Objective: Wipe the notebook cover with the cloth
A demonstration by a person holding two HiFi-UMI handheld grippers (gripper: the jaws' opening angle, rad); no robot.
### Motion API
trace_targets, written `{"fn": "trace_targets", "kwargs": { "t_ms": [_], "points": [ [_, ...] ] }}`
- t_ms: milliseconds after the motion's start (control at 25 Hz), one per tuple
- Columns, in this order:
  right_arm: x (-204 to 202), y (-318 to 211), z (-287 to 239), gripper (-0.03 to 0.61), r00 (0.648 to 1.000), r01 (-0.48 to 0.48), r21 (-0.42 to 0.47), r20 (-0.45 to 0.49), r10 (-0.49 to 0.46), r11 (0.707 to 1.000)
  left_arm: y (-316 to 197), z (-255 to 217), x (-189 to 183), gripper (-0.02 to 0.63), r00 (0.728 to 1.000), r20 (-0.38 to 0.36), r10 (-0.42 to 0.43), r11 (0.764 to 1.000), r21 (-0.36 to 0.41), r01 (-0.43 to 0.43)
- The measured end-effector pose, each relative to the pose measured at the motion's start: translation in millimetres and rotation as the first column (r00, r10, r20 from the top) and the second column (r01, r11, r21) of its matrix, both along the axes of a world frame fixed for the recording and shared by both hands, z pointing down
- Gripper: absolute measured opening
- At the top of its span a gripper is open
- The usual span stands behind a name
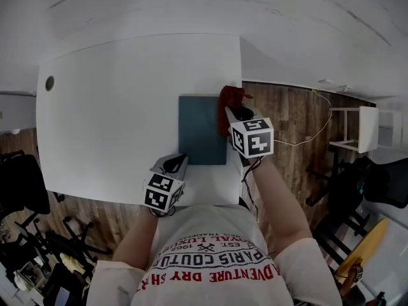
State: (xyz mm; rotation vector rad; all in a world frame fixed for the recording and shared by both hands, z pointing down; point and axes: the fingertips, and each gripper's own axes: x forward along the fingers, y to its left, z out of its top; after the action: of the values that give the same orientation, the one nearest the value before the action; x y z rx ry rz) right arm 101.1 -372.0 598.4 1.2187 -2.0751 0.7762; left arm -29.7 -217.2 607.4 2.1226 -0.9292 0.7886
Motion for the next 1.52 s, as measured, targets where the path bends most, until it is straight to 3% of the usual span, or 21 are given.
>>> {"fn": "trace_targets", "kwargs": {
  "t_ms": [200, 360, 520, 720, 880, 1040, 1240, 1520],
  "points": [
    [24, 6, 2, 0.077, 0.997, -0.048, -0.019, -0.061, 0.046, 0.999, 0, 1, 0, 0.009, 1.0, -0.001, 0.004, 1.0, 0.013, -0.004],
    [25, 13, -21, 0.075, 0.996, -0.085, 0.014, -0.017, 0.085, 0.996, 4, 0, 1, 0.009, 0.999, -0.004, 0.032, 0.999, 0.02, -0.032],
    [-12, 17, -46, 0.075, 0.999, -0.022, 0.035, 0.035, 0.021, 0.999, 4, 0, 1, 0.009, 0.998, -0.003, 0.057, 0.998, 0.03, -0.057],
    [-80, 42, -50, 0.075, 0.99, 0.061, -0.005, 0.127, -0.06, 0.998, 3, -2, 1, 0.009, 0.998, -0.051, 0.031, 0.999, 0.034, -0.029],
    [-127, 64, -42, 0.075, 0.98, 0.143, -0.022, 0.144, -0.139, 0.989, 2, -2, 0, 0.009, 0.994, -0.108, 0.021, 1.0, 0.011, -0.02],
    [-149, 73, -26, 0.075, 0.979, 0.158, -0.05, 0.136, -0.15, 0.986, 2, -3, 1, 0.009, 0.992, -0.121, 0.021, 1.0, 0.0, -0.021],
    [-156, 70, -10, 0.075, 0.985, 0.129, -0.071, 0.122, -0.12, 0.989, 0, -3, -2, 0.009, 0.991, -0.131, 0.012, 1.0, -0.005, -0.012],
    [-132, 66, -4, 0.075, 0.993, 0.076, -0.069, 0.1, -0.069, 0.995, 3, -3, -5, 0.009, 0.991, -0.132, 0.029, 1.0, 0.003, -0.028]
  ]
}}
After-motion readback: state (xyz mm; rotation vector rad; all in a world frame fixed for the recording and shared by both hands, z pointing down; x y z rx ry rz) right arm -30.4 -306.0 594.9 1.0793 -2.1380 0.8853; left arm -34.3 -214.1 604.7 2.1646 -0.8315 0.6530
